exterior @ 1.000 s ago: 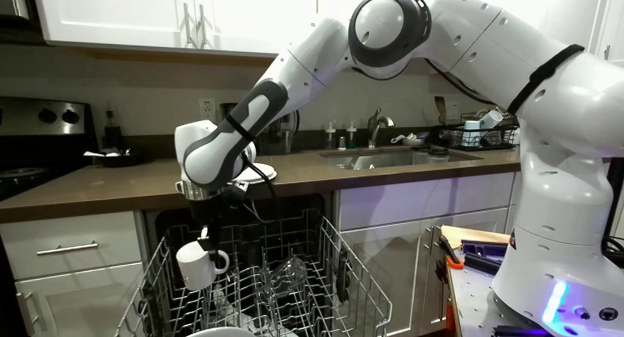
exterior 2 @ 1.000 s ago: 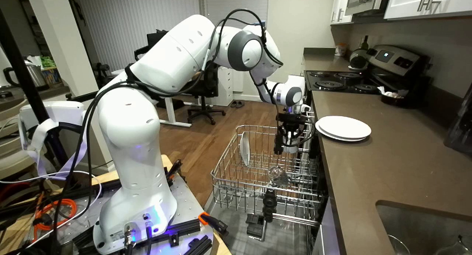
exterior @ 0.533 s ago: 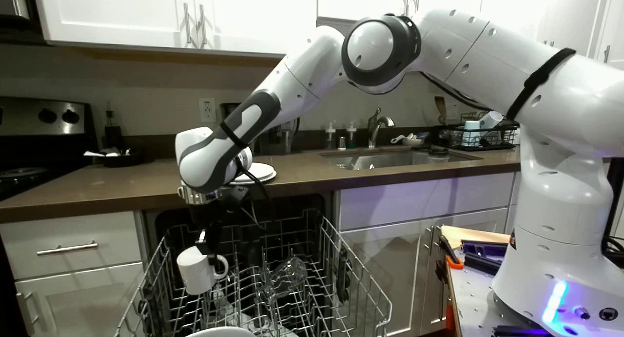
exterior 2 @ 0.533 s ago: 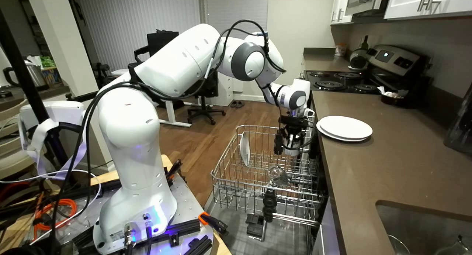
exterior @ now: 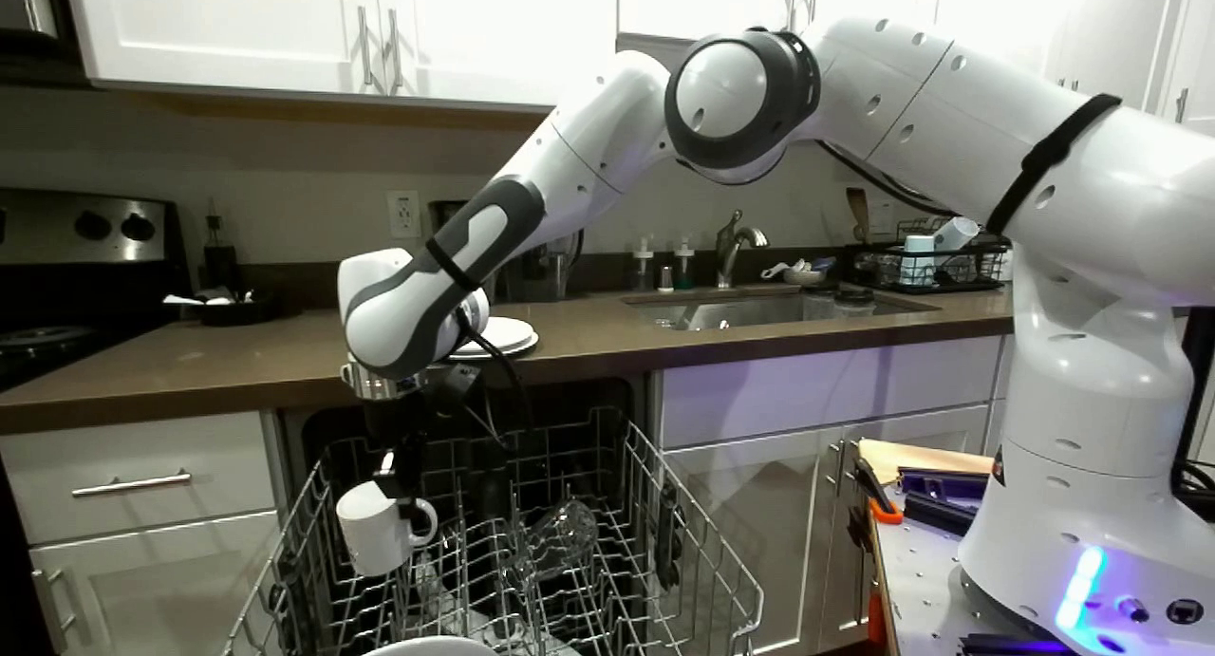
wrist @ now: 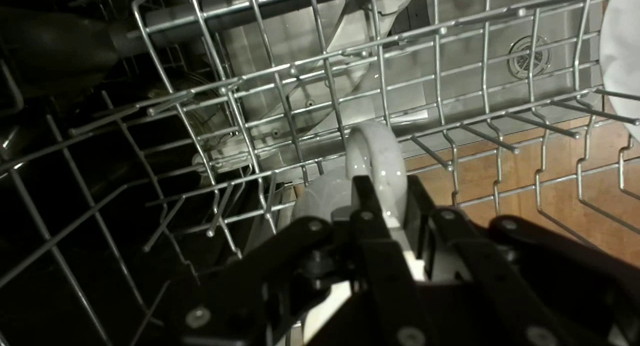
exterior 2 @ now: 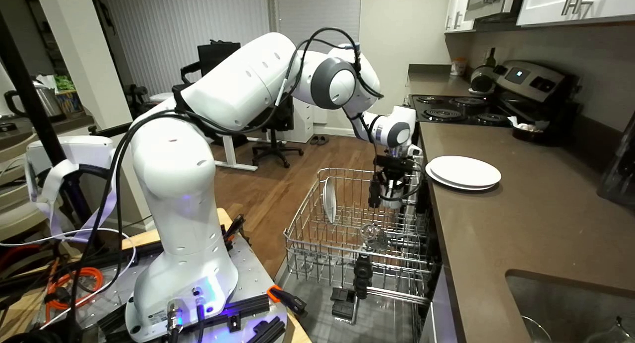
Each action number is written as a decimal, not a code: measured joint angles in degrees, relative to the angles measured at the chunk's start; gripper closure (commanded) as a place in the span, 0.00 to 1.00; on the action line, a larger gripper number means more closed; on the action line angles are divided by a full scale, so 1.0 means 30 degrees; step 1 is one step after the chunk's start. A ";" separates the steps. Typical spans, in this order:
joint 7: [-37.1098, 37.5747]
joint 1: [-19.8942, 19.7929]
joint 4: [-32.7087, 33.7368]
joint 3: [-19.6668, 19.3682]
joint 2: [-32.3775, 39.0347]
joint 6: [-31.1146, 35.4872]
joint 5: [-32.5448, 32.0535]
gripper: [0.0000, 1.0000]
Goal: Move the mug cup from the right to the left of the dishwasher
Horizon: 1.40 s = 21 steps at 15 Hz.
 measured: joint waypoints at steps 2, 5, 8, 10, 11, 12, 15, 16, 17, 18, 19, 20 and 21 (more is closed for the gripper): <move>0.0177 0.0078 -0.0078 0.0048 -0.0141 0.0147 0.0000 0.94; 0.0416 0.0183 -0.0125 0.0052 -0.0123 0.0157 0.0001 0.94; 0.0777 0.0196 -0.0305 0.0033 -0.0066 0.0156 0.0002 0.94; 0.1050 0.0188 -0.0445 -0.0001 -0.0008 0.0156 0.0007 0.94; 0.1134 0.0174 -0.0538 -0.0008 0.0018 0.0156 0.0029 0.94; 0.1225 0.0152 -0.0629 -0.0009 0.0051 0.0157 0.0072 0.94; 0.1371 0.0063 -0.0754 -0.0008 0.0274 0.0176 0.0492 0.94; 0.1409 0.0030 -0.0758 -0.0008 0.0394 0.0246 0.0613 0.94; 0.1436 -0.0004 -0.0761 -0.0008 0.0528 0.0367 0.0730 0.94; 0.1445 -0.0033 -0.0761 -0.0008 0.0673 0.0487 0.0836 0.94; 0.1466 -0.0049 -0.0760 -0.0008 0.0821 0.0620 0.0892 0.94; 0.1533 -0.0054 -0.0759 -0.0014 0.0970 0.0780 0.0909 0.94; 0.1634 -0.0059 -0.0759 -0.0023 0.1107 0.0960 0.0910 0.94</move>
